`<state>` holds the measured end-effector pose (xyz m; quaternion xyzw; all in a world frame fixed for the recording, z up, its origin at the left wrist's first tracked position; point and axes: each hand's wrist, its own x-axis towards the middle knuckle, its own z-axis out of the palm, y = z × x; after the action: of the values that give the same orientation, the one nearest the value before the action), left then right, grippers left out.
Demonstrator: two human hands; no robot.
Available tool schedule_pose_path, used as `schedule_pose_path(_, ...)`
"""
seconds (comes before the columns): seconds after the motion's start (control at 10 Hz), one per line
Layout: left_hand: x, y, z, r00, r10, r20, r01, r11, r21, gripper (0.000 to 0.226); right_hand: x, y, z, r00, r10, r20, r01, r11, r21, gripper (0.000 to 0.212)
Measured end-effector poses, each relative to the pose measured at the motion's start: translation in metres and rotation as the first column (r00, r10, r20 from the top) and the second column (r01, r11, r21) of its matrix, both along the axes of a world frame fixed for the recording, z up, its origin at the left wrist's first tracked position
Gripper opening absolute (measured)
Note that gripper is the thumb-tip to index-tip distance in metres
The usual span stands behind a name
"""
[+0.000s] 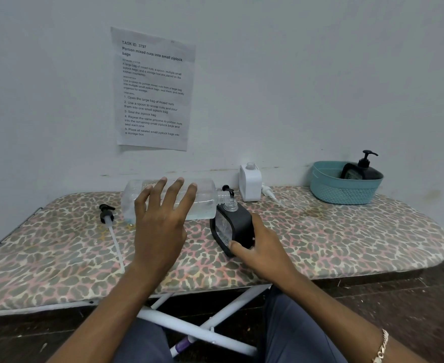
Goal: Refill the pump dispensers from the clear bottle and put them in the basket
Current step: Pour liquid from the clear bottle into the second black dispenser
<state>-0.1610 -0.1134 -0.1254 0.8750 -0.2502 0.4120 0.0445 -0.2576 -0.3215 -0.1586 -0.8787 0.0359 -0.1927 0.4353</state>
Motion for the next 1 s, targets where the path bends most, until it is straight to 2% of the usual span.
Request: schedule_pose_path(1.0,-0.0021,-0.0005,0.0019,1.000,0.013,-0.011,-0.013,1.000,0.011,0.085,0.0016,-0.0006,-0.0026,1.000,0.001,0.007,-0.001,1.000,-0.010,0.047)
